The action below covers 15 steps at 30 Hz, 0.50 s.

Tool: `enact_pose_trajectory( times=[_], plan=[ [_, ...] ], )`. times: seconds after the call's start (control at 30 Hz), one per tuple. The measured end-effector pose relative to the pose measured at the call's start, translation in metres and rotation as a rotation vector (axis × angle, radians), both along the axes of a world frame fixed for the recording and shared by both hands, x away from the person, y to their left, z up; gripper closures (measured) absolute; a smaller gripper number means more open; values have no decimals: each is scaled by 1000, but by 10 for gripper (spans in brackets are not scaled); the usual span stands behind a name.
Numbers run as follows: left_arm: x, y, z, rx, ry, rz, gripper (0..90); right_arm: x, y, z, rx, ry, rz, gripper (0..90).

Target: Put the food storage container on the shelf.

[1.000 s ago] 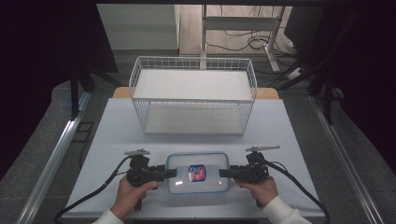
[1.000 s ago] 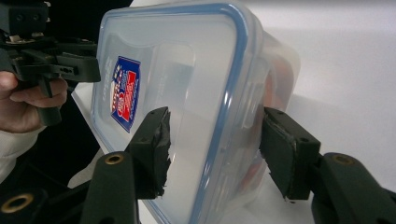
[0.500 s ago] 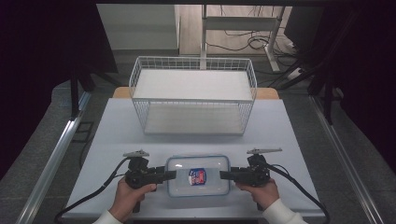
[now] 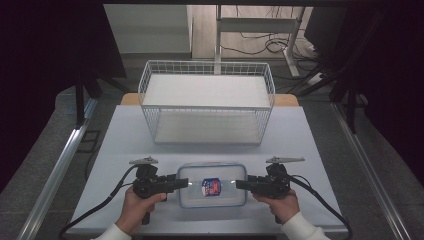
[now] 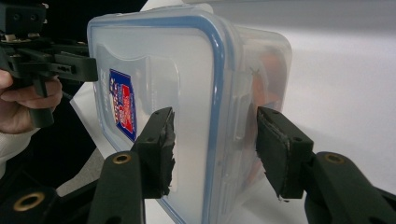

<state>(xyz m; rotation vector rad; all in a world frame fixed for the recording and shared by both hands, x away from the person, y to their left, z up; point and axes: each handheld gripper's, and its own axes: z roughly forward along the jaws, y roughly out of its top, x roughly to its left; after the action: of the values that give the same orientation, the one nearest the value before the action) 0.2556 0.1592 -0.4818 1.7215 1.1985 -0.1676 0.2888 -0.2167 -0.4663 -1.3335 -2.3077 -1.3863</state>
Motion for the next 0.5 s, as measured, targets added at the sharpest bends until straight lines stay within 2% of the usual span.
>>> enact_pose_trajectory(
  times=[0.27, 0.37, 0.5],
  plan=[
    [7, 3, 1, -9, -10, -3, 481, 7, 1, 2, 7, -20, 7, 485],
    [12, 2, 3, -2, -25, -9, 482, 10, 1, 4, 0, -40, 6, 485],
    [17, 3, 2, 3, -27, -8, 482, 15, 2, 3, 1, -40, 5, 485]
  ],
)
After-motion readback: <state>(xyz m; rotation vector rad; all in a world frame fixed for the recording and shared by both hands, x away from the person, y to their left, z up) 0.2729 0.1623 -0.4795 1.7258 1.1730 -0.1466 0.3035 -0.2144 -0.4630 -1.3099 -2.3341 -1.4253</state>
